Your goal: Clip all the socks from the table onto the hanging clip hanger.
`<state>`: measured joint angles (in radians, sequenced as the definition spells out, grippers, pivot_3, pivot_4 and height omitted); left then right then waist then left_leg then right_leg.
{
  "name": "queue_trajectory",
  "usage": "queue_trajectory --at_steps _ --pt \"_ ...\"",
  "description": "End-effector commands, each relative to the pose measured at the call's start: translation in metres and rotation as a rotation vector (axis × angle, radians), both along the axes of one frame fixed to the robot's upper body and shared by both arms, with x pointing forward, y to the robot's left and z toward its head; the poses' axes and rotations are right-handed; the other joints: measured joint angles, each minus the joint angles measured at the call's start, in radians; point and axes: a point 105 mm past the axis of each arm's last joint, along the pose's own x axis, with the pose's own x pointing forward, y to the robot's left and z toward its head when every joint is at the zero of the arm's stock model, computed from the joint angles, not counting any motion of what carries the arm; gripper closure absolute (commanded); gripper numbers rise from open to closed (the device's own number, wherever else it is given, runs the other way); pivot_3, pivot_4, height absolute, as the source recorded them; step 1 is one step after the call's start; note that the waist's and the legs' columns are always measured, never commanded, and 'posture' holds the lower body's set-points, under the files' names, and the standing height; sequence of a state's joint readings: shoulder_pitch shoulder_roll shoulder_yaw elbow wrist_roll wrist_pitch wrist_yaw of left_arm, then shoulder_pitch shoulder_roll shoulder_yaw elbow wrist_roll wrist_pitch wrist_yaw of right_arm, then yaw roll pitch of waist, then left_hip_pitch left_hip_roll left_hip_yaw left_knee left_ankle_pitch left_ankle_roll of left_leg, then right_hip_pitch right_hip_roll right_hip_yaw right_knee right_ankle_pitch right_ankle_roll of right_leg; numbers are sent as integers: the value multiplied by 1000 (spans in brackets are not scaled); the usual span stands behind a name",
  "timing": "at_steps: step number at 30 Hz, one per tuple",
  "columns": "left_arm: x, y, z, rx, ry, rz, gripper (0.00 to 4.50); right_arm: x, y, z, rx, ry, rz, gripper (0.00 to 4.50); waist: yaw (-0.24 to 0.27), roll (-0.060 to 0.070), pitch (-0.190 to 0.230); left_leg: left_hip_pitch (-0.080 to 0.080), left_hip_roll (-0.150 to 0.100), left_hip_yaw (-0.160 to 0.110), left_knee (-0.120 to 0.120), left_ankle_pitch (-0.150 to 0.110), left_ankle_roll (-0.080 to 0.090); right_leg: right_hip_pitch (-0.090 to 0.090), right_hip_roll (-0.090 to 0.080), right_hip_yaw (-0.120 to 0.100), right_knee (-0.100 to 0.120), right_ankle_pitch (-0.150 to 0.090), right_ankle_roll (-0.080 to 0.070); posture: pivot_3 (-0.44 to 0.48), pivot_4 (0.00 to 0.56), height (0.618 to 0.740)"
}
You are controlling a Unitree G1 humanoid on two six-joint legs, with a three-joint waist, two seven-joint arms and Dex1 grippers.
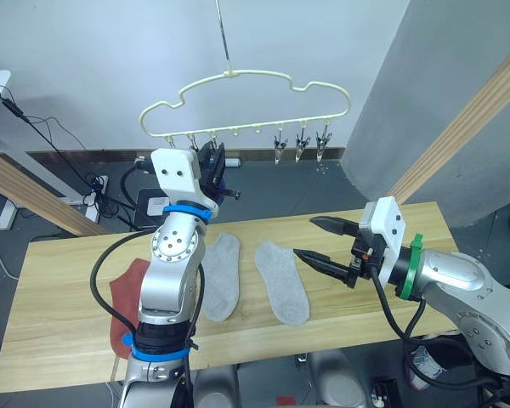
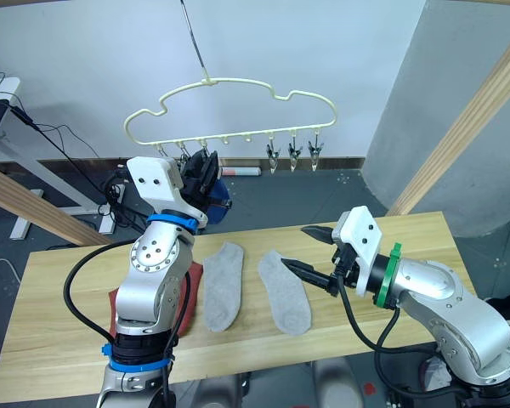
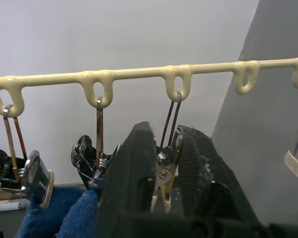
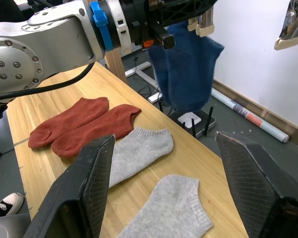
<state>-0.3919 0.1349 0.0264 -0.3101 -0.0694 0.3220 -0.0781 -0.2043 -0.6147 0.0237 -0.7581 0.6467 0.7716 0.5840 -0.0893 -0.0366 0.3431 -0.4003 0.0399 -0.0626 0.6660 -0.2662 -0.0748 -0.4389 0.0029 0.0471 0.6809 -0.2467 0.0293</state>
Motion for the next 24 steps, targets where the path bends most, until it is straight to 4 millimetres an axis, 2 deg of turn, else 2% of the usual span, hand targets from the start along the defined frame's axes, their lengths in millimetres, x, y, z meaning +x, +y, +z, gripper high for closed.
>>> queue_trajectory --at_steps 1,8,10,12,15,17,19,24 --pt "-9 -3 19 12 -84 -6 4354 -5 1 5 5 -25 15 1109 0 0 0 0 0 0 0 0 0 0 0 0 0 0 0 -208 299 740" --pt "-14 -3 19 39 -94 -7 4355 -3 1 2 -12 -23 10 1109 0 0 0 0 0 0 0 0 0 0 0 0 0 0 0 -194 300 740" --pt "-16 -3 19 54 -95 -27 4355 3 -5 -13 -85 17 -42 1109 0 0 0 0 0 0 0 0 0 0 0 0 0 0 0 -194 300 740" --pt "-18 -5 22 72 -98 -68 4355 5 -11 -41 -192 48 -89 743 2 0 0 0 0 0 0 0 0 0 0 0 0 0 0 -182 304 740" --pt "-18 -4 27 96 -106 -101 4355 14 -8 -67 -216 71 -238 0 3 0 0 0 0 0 0 0 0 0 0 -1 0 0 0 -175 309 740" --pt "-18 -2 29 100 -107 -108 4355 16 -2 -78 -220 88 -282 0 0 0 0 0 0 0 0 0 0 -1 0 0 0 0 0 -169 317 740" --pt "-19 -1 29 108 -94 -129 4355 19 16 -100 -236 124 -308 0 -1 -1 0 0 0 1 0 0 0 -1 0 1 0 0 1 -169 320 740" --pt "-21 -1 28 107 -67 -171 4355 34 42 -134 -217 216 -444 0 1 -1 0 0 3 0 -1 1 -1 -1 2 0 0 -1 3 -162 322 740"
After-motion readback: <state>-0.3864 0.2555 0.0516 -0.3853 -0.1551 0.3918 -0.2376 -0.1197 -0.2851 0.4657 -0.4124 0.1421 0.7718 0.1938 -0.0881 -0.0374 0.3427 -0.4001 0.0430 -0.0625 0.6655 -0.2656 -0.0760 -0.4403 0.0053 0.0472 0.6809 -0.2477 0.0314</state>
